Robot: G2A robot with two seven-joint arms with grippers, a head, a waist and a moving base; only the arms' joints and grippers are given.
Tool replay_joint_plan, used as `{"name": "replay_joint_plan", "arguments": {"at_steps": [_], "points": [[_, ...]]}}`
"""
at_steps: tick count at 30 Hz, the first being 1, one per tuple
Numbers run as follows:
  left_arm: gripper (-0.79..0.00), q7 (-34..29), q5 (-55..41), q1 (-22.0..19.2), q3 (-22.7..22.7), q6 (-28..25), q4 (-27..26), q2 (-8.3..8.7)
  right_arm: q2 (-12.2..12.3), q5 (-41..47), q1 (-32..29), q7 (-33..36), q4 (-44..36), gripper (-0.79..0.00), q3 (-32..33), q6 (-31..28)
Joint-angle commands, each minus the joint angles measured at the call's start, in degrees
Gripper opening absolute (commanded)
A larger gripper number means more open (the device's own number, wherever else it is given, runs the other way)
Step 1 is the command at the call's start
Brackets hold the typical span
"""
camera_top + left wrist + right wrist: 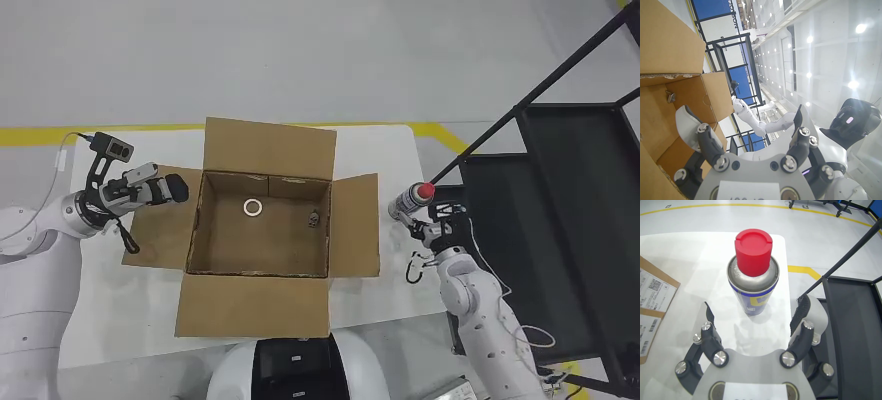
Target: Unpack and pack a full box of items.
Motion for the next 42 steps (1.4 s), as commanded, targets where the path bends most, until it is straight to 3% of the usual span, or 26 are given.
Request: {"name": "replay_joint_plan", "arguments": {"at_steps": [1,9,10,11,12,13,28,33,38,42], "points": [[0.0,0.0,0.0,0.0,0.0,0.0,0.0,0.0,-0.1,0.2,1.0,0.0,0.9,0.0,-0.5,0.1],[0.0,0.0,0.0,0.0,0.0,0.0,0.0,0.0,-0.6,1.0,4.4,-0.2,3.6,0.0,-2.8,3.6],[0.0,0.0,0.0,0.0,0.0,0.0,0.0,0.0,-0.7,0.8,4.7,-0.1,3.9,-0.049,-3.2,3.7],[0.0,0.0,0.0,0.0,0.0,0.0,0.0,0.0,-0.7,0.6,5.0,0.1,4.1,-0.419,-3.5,3.7],[0.0,0.0,0.0,0.0,0.0,0.0,0.0,0.0,-0.7,0.5,5.2,0.1,4.4,-0.656,-3.7,3.8],[0.0,0.0,0.0,0.0,0.0,0.0,0.0,0.0,-0.8,0.5,5.3,0.0,4.6,-0.785,-3.9,3.8],[0.0,0.0,0.0,0.0,0.0,0.0,0.0,0.0,-0.7,1.0,4.9,-1.2,3.2,-0.785,-3.5,3.9],[0.0,0.0,0.0,0.0,0.0,0.0,0.0,0.0,-0.2,-2.2,-1.7,-2.5,-9.8,-0.785,-0.9,4.0],[0.0,0.0,0.0,0.0,0.0,0.0,0.0,0.0,0.3,-14.4,-10.3,-0.8,-27.5,-0.785,0.1,7.7],[0.0,0.0,0.0,0.0,0.0,0.0,0.0,0.0,0.5,-24.4,-12.4,2.7,-37.9,-0.785,-2.7,7.1]]}}
